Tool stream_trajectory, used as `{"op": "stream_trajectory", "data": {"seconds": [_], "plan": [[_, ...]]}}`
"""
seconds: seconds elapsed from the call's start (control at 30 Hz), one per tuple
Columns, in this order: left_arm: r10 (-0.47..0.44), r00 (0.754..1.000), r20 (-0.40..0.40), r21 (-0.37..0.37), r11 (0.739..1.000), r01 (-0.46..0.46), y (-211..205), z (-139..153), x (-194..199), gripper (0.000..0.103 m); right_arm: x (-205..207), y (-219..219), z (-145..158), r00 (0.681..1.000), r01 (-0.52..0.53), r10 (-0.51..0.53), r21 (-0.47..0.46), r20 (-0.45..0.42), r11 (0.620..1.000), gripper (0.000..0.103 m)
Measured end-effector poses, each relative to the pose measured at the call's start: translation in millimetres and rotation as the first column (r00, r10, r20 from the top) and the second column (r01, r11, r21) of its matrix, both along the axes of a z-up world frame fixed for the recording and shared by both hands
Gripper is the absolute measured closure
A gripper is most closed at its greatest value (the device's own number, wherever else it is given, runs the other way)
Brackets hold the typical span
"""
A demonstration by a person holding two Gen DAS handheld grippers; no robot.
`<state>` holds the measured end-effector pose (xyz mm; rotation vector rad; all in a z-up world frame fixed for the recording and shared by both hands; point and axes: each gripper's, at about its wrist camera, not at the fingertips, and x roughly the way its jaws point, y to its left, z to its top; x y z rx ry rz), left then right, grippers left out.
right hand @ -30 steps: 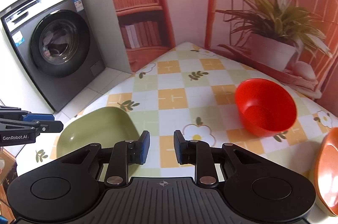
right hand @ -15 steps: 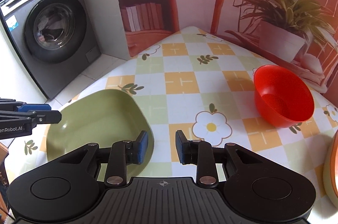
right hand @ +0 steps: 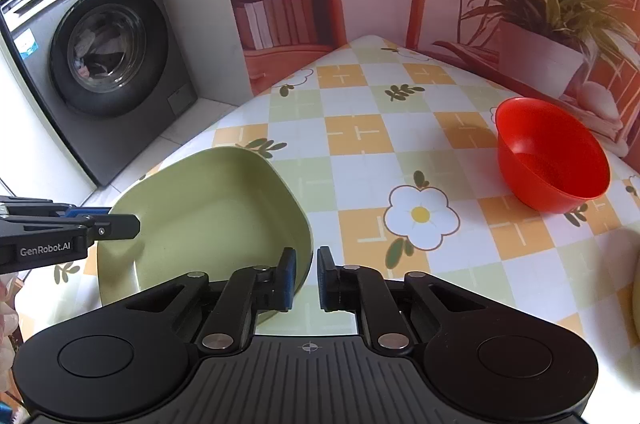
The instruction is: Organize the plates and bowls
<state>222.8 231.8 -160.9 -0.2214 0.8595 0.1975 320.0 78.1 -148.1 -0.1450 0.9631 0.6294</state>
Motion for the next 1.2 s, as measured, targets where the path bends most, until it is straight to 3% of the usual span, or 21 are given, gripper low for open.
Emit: {"op": "stream_trajectory", "data": {"seconds": [0.53,1.2], "plan": [[-0.05,0.999,0.006,0.006,0.999,0.05,-27.0,10.4,4.9,0.089,-5.9,-39.8,16.6,0.992,0.123,-0.121,0.106,-0.027,0.987,0.096],[-0.216,0.975,0.059,-0.01,0.976,0.217,-117.6,38.5,27.7,0.089,-23.9,-163.7,45.6,0.918,0.384,-0.397,0.269,-0.006,0.883,0.096]]}}
